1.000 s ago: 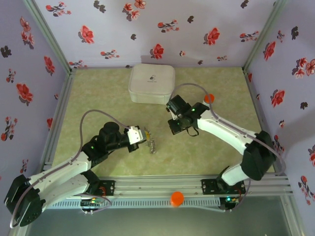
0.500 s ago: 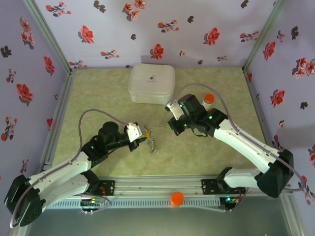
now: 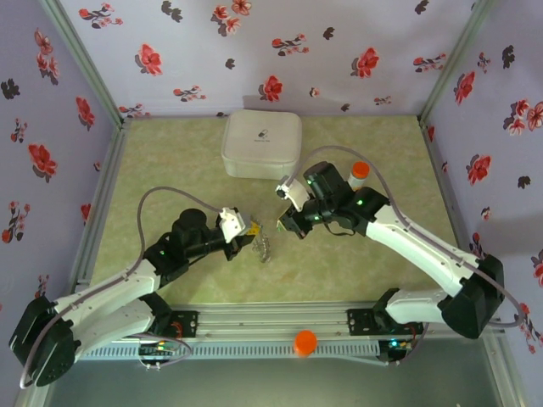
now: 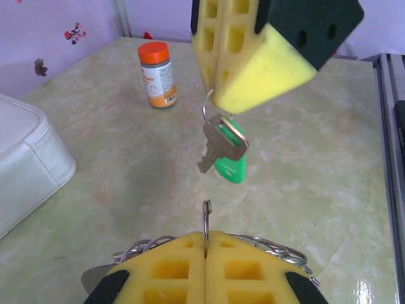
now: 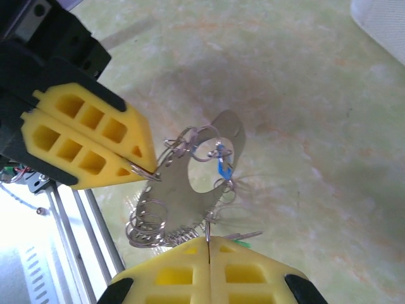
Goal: Put the keys on the keyring
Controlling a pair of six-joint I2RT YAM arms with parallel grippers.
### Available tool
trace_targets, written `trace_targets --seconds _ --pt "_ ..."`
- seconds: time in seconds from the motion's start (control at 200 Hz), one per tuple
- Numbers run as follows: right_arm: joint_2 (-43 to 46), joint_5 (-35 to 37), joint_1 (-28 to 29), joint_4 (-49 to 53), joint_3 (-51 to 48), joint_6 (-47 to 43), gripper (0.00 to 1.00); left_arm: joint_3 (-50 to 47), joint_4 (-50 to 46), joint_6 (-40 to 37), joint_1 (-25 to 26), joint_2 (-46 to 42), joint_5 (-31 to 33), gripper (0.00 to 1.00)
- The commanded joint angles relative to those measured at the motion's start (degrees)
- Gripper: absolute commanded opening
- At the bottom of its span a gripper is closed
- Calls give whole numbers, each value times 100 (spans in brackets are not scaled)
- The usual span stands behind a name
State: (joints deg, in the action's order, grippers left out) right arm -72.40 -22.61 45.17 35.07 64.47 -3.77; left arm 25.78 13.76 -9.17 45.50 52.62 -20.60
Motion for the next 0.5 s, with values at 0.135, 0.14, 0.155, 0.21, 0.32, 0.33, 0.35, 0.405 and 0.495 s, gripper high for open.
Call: trace_targets --seconds 0.135,0.14,0.155,0.21,0.32,0.33,0.35,0.405,0.495 --pt "-238 -376 272 -214 248 -229 0 267 396 236 21 29 -145 0" --pt "-239 -385 273 -217 245 -225 0 269 393 238 25 29 -146 0" --pt "-244 -399 292 -234 251 -228 0 273 392 235 22 29 -146 0" --pt "-270 -440 325 -284 264 -221 0 271 399 241 21 29 -155 0" --pt "-288 -518 386 -366 264 -207 0 263 426 252 21 27 -155 0" --pt "-289 -517 385 -373 263 -204 0 261 421 254 23 28 -155 0" --pt "-284 -517 395 -390 260 -197 0 261 421 250 21 28 -155 0" --pt "-298 -542 405 -411 263 -188 0 261 422 248 25 38 -154 0" --pt "-310 -558 431 -472 262 -155 0 261 425 240 21 38 -163 0"
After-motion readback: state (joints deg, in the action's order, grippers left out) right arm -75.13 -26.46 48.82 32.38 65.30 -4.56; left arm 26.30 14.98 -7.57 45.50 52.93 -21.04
